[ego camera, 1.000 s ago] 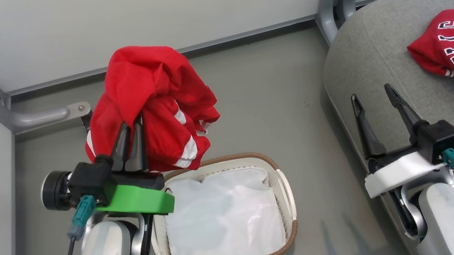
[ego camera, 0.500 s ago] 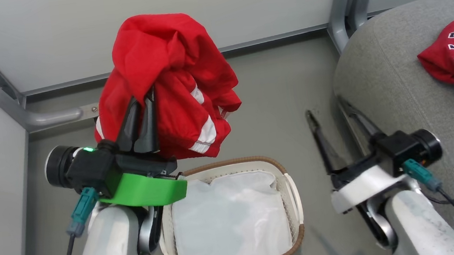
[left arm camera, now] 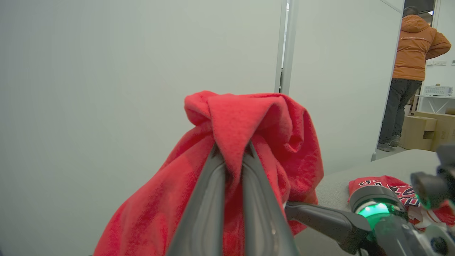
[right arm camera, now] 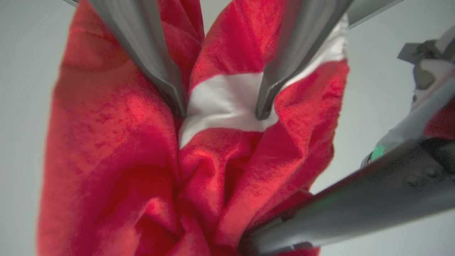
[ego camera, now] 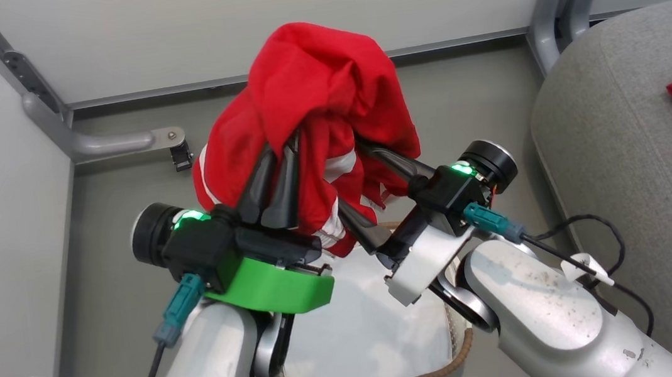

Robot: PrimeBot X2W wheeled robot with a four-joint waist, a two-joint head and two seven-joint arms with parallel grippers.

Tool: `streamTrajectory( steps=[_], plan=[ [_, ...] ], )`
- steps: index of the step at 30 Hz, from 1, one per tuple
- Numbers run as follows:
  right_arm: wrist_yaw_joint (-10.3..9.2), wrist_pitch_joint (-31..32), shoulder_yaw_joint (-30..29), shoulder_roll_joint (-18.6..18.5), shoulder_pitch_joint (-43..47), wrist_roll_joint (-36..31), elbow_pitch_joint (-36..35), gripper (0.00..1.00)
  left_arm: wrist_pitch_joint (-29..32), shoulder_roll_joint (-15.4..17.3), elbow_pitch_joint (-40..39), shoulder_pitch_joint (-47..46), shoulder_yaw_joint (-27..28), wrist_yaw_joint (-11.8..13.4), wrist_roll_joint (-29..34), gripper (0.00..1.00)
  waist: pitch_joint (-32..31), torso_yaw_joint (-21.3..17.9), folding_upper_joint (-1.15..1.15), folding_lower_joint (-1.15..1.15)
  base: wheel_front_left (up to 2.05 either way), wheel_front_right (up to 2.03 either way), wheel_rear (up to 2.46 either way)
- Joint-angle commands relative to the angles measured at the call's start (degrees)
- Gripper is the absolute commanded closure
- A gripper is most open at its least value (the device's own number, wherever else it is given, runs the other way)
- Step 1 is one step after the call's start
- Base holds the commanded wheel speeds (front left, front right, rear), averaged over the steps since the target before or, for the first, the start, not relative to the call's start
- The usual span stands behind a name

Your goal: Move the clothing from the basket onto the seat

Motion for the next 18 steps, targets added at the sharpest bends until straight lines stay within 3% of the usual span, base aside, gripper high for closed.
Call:
streamTrajectory(
  steps=[1,5,6,7,8,15,16,18],
  plan=[
    [-0.08,0.01,0.21,-0.32,-0.93,0.51,1.03,0.0,-0.05,0.14,-0.11,-1.03,-0.81,0.41,-0.32,1.0,0.26,1.19,0.0,0.0,0.0,0.0,0.0],
    [-0.08,0.01,1.27,-0.15,-2.93,2.48,3.54,0.0,-0.05,0.14,-0.22,-0.9,-3.72,0.99,-2.07,1.0,0.26,2.58,0.0,0.0,0.0,0.0,0.0],
    [-0.08,0.01,1.21,-0.15,-3.17,2.72,3.85,0.13,-0.05,0.14,-0.29,-0.88,-4.14,1.14,-2.32,1.0,0.25,2.82,0.0,0.0,0.0,0.0,0.0],
    [-0.08,0.01,1.3,-0.16,-3.44,3.26,4.06,0.82,-0.05,0.15,-0.27,-0.86,-4.77,1.18,-2.66,1.0,0.31,3.16,0.0,0.0,0.0,0.0,0.0],
    [-0.08,0.01,1.53,-0.12,-3.69,3.48,4.11,1.0,-0.05,0.15,-0.14,-0.89,-5.13,1.34,-2.83,1.0,0.33,3.33,0.0,0.0,0.0,0.0,0.0],
    [-0.08,0.01,-0.93,-0.15,-2.11,2.58,2.82,1.0,-0.04,0.14,1.24,-0.7,-5.11,2.02,-1.81,1.0,0.52,2.79,0.0,0.0,0.0,0.0,0.0],
    [-0.08,0.01,-1.45,-0.15,-1.99,2.29,2.48,1.0,-0.04,0.14,1.42,-0.72,-5.01,1.87,-1.43,0.92,0.61,2.36,0.0,0.0,0.0,0.0,0.0],
    [-0.08,0.01,-2.66,-0.16,-1.19,1.74,2.24,1.0,-0.04,0.14,1.71,-0.48,-4.68,1.5,-0.88,0.08,0.84,1.12,0.0,0.0,0.0,0.0,0.0]
  ],
)
